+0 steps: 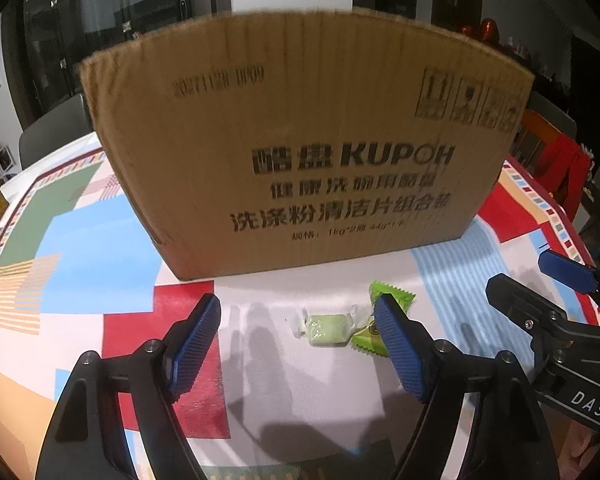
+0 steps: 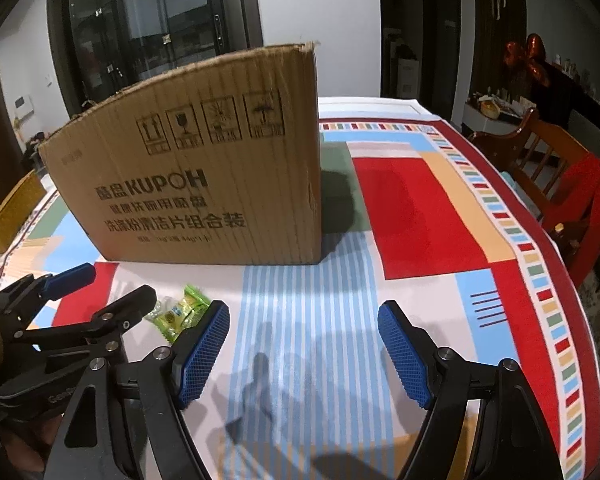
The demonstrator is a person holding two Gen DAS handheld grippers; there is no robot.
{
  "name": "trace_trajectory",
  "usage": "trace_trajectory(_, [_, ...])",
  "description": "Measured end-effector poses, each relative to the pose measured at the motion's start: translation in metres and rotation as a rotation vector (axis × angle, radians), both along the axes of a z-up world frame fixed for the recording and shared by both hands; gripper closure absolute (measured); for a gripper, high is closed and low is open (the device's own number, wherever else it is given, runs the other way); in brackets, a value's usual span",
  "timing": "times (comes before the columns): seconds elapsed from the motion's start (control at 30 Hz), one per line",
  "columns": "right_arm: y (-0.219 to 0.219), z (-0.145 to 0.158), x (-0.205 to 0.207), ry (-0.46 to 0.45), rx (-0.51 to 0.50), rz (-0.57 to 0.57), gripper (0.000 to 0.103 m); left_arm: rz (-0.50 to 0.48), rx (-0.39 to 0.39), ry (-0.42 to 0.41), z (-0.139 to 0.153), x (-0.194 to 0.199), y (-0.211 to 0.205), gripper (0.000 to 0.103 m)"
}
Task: Organize snacks
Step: 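Grasp the pale green candy with the left tool while the right tool grasps the green square candy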
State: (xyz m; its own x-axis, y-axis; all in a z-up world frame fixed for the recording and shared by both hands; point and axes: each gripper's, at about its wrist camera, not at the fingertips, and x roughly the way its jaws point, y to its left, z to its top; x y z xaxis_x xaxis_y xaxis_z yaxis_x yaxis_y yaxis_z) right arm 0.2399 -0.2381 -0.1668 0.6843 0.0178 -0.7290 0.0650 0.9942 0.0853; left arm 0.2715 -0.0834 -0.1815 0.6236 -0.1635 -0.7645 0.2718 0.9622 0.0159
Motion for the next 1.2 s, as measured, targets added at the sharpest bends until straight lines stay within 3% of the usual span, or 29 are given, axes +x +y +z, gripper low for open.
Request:
trace_trajectory(0.3, [0.001,-0.010,0.005,0.021,0.006,0.000,0.025,-0.001,0.006,0.044,-0.020,0.005,-0.001,0.033])
trace_trajectory(0.5, [0.001,-0.014,0.005,0.028,0.018,0.003,0.025,-0.018,-0.013,0.052,-0.021,0.004,-0.003,0.047])
trace_trajectory(0.67, [-0.002,-0.015,0.011,0.027,0.038,0.008,0.025,-0.039,-0.030,0.055,-0.021,-0.001,-0.006,0.068])
trace_trajectory(0.73, [0.000,-0.015,0.010,0.027,0.043,0.014,0.025,-0.041,-0.031,0.056,-0.021,-0.004,-0.008,0.071])
trace_trajectory(1.2, [0.039,-0.018,0.014,0.039,0.035,0.096,0.026,0.017,-0.039,0.053,-0.021,-0.019,0.029,0.073])
